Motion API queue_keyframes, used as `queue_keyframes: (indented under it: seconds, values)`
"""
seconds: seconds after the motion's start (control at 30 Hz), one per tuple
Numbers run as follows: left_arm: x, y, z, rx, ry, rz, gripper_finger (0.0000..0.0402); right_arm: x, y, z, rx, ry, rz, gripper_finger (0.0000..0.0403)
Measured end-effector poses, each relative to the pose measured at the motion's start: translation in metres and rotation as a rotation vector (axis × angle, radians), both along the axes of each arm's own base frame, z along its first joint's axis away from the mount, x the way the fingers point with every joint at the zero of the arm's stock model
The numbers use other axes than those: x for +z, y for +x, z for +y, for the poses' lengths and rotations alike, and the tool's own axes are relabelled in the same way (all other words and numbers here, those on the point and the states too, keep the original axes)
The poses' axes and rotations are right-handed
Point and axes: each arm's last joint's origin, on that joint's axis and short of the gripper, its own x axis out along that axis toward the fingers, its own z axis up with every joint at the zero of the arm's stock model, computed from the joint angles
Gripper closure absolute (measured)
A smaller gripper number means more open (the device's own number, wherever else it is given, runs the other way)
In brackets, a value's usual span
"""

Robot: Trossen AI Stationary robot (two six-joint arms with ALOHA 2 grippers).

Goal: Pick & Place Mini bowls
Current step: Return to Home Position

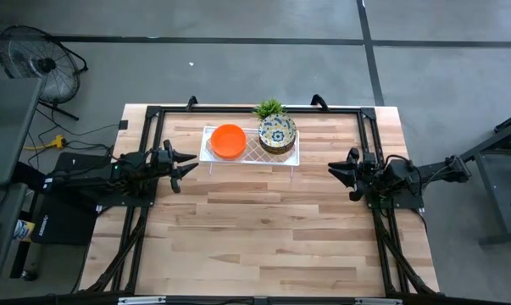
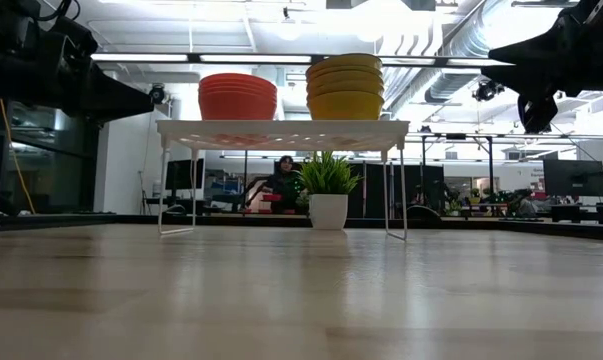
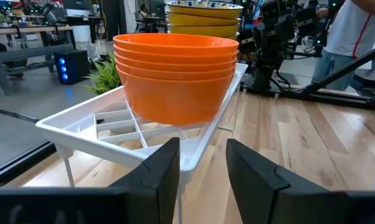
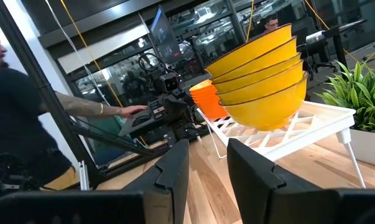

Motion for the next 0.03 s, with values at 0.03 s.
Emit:
queue_keyframes:
  seconds: [0.03]
  values:
    - [0.0001, 0.0, 0.0, 0.0, 0.0, 0.0, 0.0273, 0.0, 0.0, 0.0, 0.0, 0.0, 0.0, 0.0305]
